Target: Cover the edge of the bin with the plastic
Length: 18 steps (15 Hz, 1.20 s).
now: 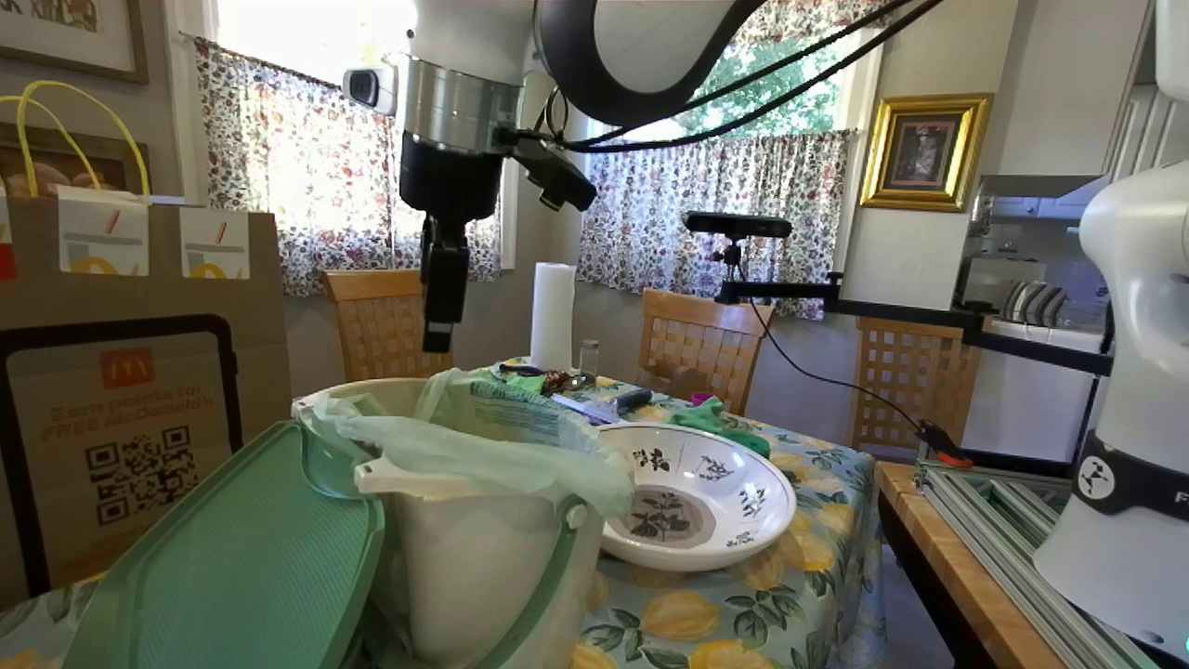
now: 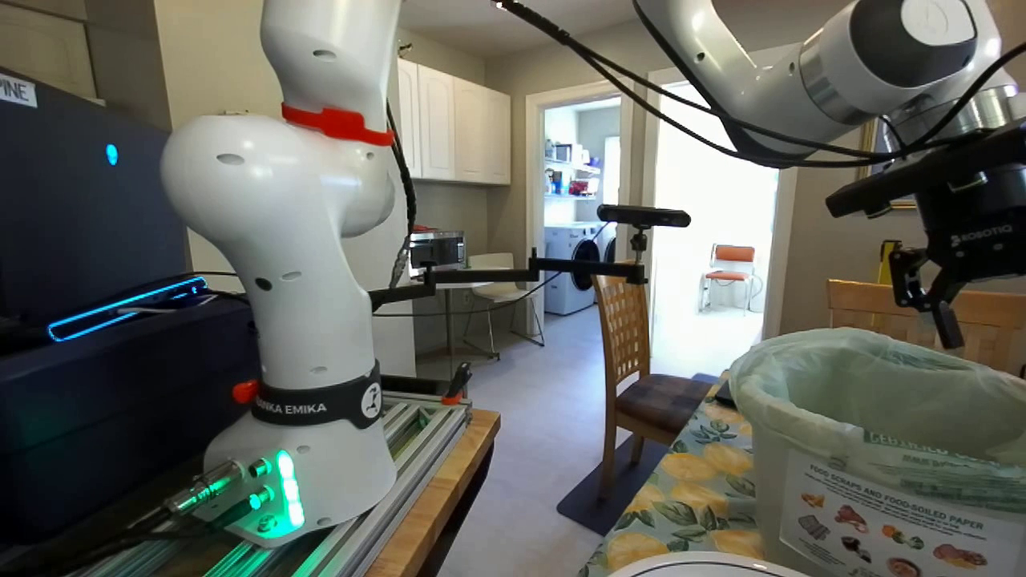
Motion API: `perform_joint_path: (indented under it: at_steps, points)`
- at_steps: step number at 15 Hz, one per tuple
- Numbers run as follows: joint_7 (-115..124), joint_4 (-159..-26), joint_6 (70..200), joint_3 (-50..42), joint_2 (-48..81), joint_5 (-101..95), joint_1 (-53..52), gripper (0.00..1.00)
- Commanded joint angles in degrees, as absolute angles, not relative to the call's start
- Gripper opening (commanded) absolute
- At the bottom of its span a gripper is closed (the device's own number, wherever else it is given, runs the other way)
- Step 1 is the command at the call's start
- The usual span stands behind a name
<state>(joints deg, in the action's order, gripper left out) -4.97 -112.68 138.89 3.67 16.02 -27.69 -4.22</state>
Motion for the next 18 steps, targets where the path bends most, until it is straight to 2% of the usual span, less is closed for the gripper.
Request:
perform_joint_path:
  at_steps: [1, 9, 18]
  points:
    - [-5.7, -110.4, 139.8, 2.6, 19.0, -28.2, -5.3, 1.0]
    - [2.8, -106.4, 140.4, 0.0, 23.5, -27.6, -6.5, 1.0]
    - [-3.1, -108.4, 134.6, 1.0, 23.3, -27.6, -7.0, 1.0]
